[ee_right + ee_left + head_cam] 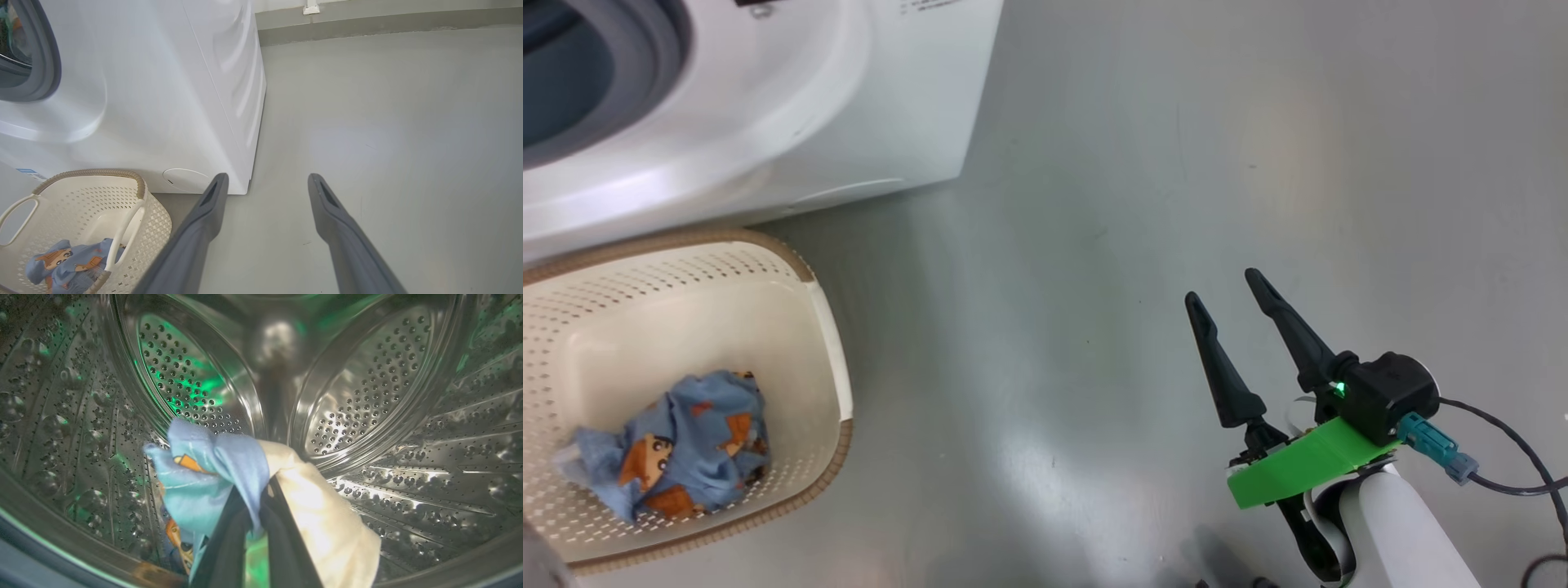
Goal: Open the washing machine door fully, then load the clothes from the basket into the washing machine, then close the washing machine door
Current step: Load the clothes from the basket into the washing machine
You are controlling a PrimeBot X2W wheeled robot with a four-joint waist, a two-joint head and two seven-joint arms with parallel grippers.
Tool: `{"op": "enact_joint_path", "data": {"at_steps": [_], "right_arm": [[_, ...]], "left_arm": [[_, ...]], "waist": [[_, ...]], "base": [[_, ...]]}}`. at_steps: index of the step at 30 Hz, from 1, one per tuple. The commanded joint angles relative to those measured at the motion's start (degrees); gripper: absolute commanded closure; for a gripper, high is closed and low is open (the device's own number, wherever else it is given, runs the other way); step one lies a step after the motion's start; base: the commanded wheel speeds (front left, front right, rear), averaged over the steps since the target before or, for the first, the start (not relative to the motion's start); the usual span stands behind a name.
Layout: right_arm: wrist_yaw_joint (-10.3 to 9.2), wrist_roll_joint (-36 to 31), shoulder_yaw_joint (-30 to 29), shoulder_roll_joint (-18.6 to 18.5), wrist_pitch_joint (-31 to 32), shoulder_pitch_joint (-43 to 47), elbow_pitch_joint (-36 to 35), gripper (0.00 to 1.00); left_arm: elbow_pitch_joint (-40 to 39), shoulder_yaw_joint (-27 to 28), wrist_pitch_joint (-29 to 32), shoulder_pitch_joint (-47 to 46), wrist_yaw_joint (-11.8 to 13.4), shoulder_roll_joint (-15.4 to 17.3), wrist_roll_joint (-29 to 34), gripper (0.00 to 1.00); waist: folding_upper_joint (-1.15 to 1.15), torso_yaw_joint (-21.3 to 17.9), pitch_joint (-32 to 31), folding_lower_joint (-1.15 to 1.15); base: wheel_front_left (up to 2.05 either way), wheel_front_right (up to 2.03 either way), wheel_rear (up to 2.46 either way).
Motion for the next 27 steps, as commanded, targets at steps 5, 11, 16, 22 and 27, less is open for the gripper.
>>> {"op": "enact_joint_path", "data": {"at_steps": [5, 11, 16, 22, 27], "right_arm": [[0.17, -0.7, 1.5, 0.2, -0.3, 2.7, -1.2, 0.0], [0.17, -1.0, 1.0, 0.2, -0.3, 3.3, -1.8, 0.0], [0.17, -1.1, 1.4, 0.2, -0.3, 4.1, -1.9, 0.0], [0.17, -1.0, 1.3, 0.2, -0.3, 5.4, -1.0, 0.0], [0.17, -0.5, 1.3, 0.2, -0.3, 5.9, -0.6, 0.0]], "left_arm": [[1.6, 2.2, -0.3, -5.6, 0.1, 5.1, 2.1, 1.0], [2.8, 3.5, -0.3, -8.8, 0.8, 6.1, 4.7, 1.0], [5.4, 2.0, -0.3, -9.1, 0.4, 6.2, 7.2, 1.0], [11.4, 0.5, -0.3, -9.4, 1.2, 6.3, 9.4, 0.0], [15.1, 0.3, -0.3, -8.3, 2.7, 5.7, 10.0, 0.0]], "waist": [[0.0, -1.9, 3.5, 0.0], [0.0, -2.5, 4.9, 0.0], [0.0, -2.4, 4.6, 0.0], [0.0, -1.8, 2.0, 0.0], [0.0, -1.1, -0.6, 0.0]], "base": [[0.0, 0.0, 0.0], [0.0, 0.0, 0.0], [0.0, 0.0, 0.0], [0.0, 0.0, 0.0], [0.0, 0.0, 0.0]]}}
